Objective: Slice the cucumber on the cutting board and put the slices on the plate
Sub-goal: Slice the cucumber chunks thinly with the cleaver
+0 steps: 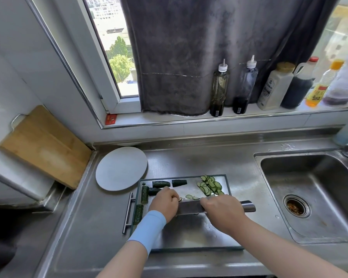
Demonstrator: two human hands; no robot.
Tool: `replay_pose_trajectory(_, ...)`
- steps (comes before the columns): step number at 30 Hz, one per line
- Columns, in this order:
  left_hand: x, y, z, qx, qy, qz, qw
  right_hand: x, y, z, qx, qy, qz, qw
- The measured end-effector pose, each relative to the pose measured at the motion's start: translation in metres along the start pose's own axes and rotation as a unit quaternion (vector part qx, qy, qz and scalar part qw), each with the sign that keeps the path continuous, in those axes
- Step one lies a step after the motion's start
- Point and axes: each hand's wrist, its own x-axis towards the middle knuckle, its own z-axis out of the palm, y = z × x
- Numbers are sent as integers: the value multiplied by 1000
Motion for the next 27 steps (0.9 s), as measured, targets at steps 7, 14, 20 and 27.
replay_pose_trajectory(7, 5, -6, -2, -37, -125, 10, 991, 0, -15, -7, 21, -5, 16, 1000)
replay_pose_trajectory(14, 10, 10, -2, -61, -186, 97, 976, 3, -27, -16, -27, -21, 22, 999)
replay_pose_trajectory(20, 23, -12, -14, -123, -129, 39, 983, 0, -34, -16, -24, -55, 52, 997)
replay_pose_trajectory(27, 7, -57, -30, -246, 242, -107, 933, -19, -43, -3, 129, -72, 156, 977)
